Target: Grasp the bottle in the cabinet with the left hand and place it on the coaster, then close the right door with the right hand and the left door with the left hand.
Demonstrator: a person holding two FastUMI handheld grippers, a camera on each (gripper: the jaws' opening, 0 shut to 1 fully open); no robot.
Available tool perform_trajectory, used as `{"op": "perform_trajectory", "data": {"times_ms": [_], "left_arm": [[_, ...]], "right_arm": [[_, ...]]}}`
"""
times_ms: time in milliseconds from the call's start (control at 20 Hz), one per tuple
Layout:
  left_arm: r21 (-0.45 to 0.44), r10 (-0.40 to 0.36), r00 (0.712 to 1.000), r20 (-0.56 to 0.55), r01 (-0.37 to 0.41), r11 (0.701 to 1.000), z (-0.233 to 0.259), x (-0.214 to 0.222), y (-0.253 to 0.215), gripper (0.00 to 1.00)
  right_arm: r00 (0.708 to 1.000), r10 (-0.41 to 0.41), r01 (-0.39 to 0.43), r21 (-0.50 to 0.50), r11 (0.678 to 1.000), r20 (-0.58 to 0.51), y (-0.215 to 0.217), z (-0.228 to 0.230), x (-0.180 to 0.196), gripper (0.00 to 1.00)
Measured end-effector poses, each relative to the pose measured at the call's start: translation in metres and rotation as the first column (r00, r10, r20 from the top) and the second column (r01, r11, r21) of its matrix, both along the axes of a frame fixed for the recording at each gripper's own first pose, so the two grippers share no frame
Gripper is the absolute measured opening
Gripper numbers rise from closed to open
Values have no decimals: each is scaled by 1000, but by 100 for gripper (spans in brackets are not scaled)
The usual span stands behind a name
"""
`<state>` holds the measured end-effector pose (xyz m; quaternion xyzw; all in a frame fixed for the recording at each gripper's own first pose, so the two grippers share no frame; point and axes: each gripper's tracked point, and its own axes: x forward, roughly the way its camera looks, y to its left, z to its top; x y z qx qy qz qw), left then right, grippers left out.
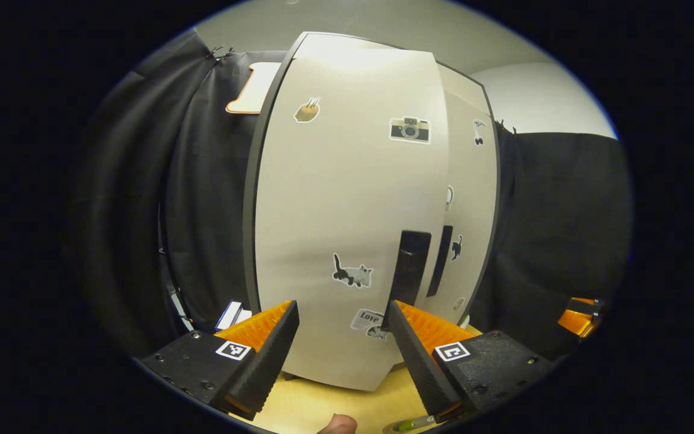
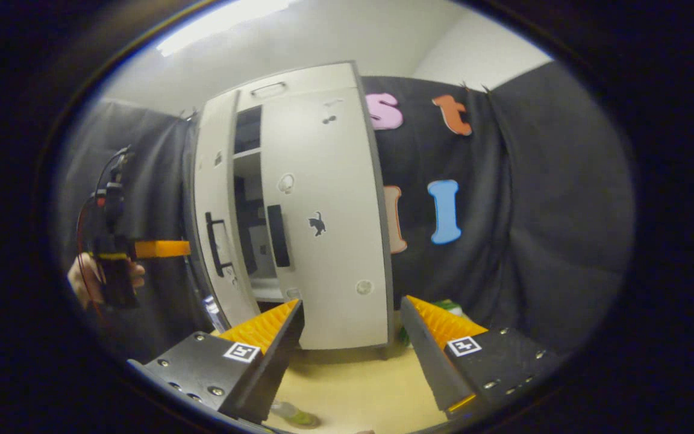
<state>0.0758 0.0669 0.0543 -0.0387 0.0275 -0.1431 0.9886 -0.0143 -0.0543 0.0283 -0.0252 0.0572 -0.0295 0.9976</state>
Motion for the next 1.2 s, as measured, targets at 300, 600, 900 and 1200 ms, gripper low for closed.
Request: {"op": "perform_trajectory", "data": {"times_ms": [300, 600, 900, 1200], "left_arm": [[39, 84, 996, 43, -85, 996, 1, -36, 21, 95], [4, 118, 992, 52, -118, 993, 8, -68, 30, 95], [31, 171, 982, 86, -174, 984, 13, -89, 36, 96], [34, 189, 978, 93, -193, 981, 2, -99, 30, 96]], "right_arm": [[996, 84, -84, -23, 996, 21, 45, 18, 3, 97], [990, 132, -130, -42, 991, 55, 74, 46, 0, 97], [986, 137, -133, -47, 990, 92, 83, 62, 3, 97], [979, 177, -168, -91, 982, 104, 90, 57, -1, 97]]}}
